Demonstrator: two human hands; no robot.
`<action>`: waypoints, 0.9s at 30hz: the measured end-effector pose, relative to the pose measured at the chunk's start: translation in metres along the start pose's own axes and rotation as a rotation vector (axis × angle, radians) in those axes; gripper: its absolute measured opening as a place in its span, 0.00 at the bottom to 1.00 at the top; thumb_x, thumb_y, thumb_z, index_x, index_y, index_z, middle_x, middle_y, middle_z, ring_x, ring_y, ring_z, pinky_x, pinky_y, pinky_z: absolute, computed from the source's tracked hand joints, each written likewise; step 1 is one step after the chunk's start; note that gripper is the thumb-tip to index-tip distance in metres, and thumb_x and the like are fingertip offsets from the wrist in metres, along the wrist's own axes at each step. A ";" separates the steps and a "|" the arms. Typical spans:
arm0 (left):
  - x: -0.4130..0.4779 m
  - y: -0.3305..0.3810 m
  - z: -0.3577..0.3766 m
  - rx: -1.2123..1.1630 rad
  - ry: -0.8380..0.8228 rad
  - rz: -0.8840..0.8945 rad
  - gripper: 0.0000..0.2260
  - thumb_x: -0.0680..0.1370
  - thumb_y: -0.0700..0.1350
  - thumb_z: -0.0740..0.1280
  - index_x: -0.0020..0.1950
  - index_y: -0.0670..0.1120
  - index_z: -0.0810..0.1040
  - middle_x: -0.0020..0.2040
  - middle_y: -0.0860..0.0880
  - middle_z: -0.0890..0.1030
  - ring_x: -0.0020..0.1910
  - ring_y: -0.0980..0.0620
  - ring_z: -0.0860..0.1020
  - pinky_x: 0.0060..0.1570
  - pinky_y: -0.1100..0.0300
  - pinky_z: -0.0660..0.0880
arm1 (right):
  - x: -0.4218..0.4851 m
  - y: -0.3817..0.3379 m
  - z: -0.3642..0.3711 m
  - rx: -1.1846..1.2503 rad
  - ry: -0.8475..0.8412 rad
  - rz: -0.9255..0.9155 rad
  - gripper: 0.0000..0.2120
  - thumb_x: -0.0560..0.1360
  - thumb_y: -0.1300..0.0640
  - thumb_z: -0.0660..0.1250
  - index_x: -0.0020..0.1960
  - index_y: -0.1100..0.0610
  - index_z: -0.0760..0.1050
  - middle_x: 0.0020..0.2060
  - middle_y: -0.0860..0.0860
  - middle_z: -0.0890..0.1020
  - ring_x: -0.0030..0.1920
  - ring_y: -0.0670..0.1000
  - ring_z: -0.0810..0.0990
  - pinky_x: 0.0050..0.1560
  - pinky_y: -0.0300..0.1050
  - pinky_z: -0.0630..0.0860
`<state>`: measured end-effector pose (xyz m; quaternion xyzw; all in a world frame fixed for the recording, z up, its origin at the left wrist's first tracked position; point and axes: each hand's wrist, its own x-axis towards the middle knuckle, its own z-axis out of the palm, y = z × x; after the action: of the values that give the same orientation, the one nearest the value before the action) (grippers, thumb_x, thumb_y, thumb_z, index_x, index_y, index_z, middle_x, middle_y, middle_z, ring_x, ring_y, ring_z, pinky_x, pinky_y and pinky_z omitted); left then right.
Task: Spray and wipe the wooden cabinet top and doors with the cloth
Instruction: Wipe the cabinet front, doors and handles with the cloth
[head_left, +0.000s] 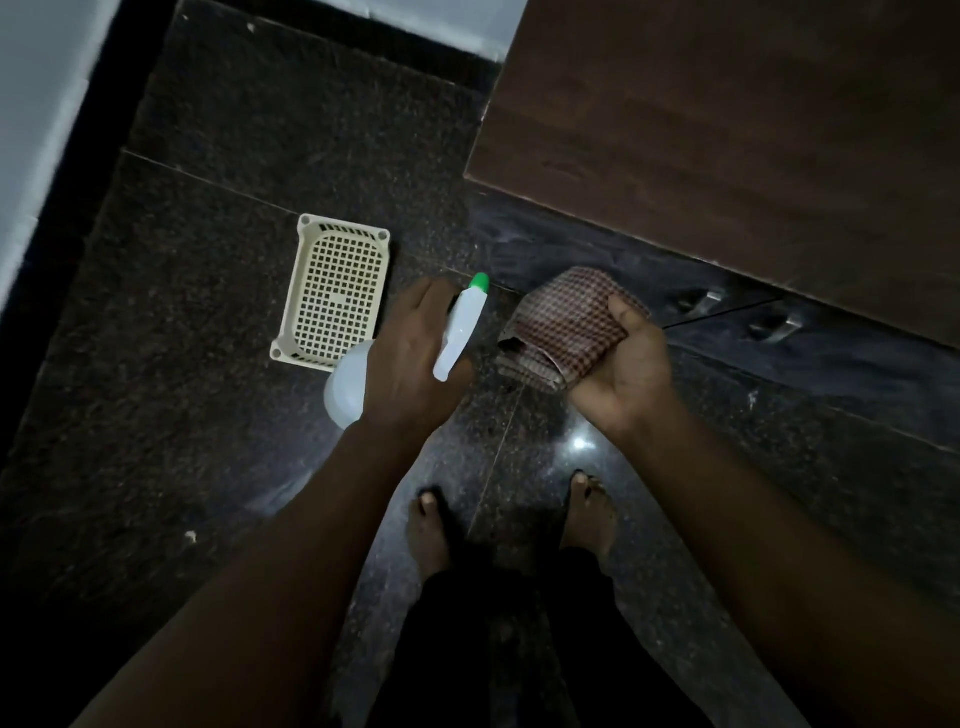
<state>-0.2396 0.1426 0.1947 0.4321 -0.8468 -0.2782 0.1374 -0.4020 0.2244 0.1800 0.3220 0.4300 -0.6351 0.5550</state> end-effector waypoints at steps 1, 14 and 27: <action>0.001 -0.004 0.004 -0.011 0.004 0.004 0.14 0.68 0.45 0.54 0.45 0.39 0.72 0.41 0.50 0.70 0.36 0.52 0.66 0.32 0.65 0.56 | 0.003 0.001 0.000 0.000 -0.004 -0.009 0.21 0.85 0.52 0.55 0.71 0.62 0.73 0.66 0.60 0.80 0.63 0.61 0.79 0.55 0.60 0.78; 0.014 -0.063 0.025 0.149 -0.059 0.177 0.12 0.72 0.45 0.58 0.50 0.39 0.74 0.46 0.42 0.75 0.45 0.42 0.73 0.54 0.44 0.74 | 0.029 0.036 -0.002 0.048 -0.054 -0.105 0.20 0.84 0.53 0.57 0.69 0.63 0.73 0.62 0.61 0.82 0.63 0.61 0.80 0.65 0.62 0.75; 0.024 -0.075 0.015 0.183 -0.044 0.299 0.10 0.75 0.45 0.58 0.46 0.39 0.74 0.41 0.42 0.75 0.42 0.40 0.74 0.61 0.42 0.73 | 0.036 0.047 0.013 0.136 -0.036 -0.182 0.20 0.83 0.54 0.58 0.70 0.64 0.73 0.62 0.62 0.82 0.64 0.62 0.80 0.69 0.63 0.72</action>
<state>-0.2111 0.0932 0.1380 0.3056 -0.9262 -0.1860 0.1187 -0.3610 0.1964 0.1445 0.3072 0.4030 -0.7163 0.4797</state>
